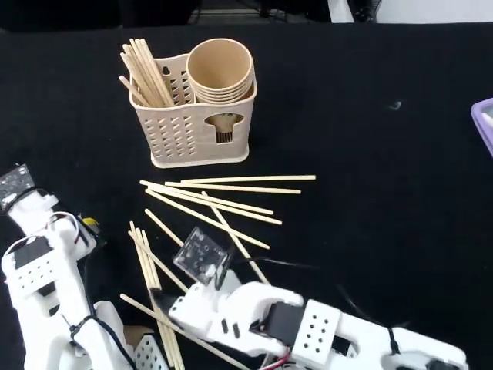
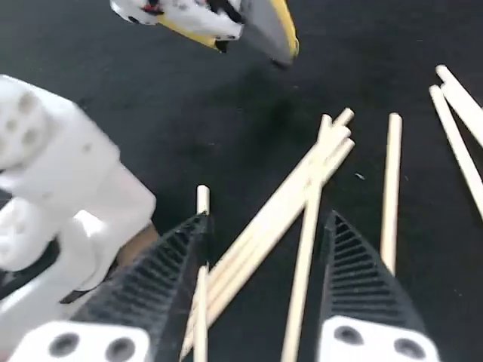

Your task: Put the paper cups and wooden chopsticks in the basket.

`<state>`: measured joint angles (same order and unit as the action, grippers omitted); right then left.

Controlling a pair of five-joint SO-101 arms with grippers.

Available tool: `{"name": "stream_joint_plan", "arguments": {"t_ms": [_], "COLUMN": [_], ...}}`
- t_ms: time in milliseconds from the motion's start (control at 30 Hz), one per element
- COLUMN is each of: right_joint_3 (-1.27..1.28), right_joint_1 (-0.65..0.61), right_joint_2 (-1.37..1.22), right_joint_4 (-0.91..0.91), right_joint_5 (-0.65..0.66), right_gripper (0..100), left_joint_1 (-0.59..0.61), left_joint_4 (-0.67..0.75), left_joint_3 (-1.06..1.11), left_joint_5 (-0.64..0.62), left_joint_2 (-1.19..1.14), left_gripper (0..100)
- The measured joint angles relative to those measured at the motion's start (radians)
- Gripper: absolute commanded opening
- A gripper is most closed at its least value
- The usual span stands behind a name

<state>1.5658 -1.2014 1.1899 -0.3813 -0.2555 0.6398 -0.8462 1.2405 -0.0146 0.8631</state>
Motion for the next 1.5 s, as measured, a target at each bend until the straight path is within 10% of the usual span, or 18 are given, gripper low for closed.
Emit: {"name": "stream_joint_plan", "arguments": {"t_ms": [1100,1300,1500], "right_joint_3": [-0.445,-0.46,-0.465], "right_joint_1": [-0.066,-0.012,0.044], "right_joint_2": [-0.902,-0.902,-0.902], "right_joint_4": [-0.037,-0.097,-0.117], "right_joint_5": [-0.008,-0.008,0.133], "right_gripper": [22.9,1.2,1.1], "left_joint_1": [0.176,0.176,0.176], "left_joint_4": [0.0,0.0,0.0], "left_joint_3": [-0.017,-0.021,-0.021], "left_joint_5": [-0.11,-0.112,-0.112], "left_joint_2": [-0.002,-0.002,-0.002], "left_gripper": [26,26,26]}}
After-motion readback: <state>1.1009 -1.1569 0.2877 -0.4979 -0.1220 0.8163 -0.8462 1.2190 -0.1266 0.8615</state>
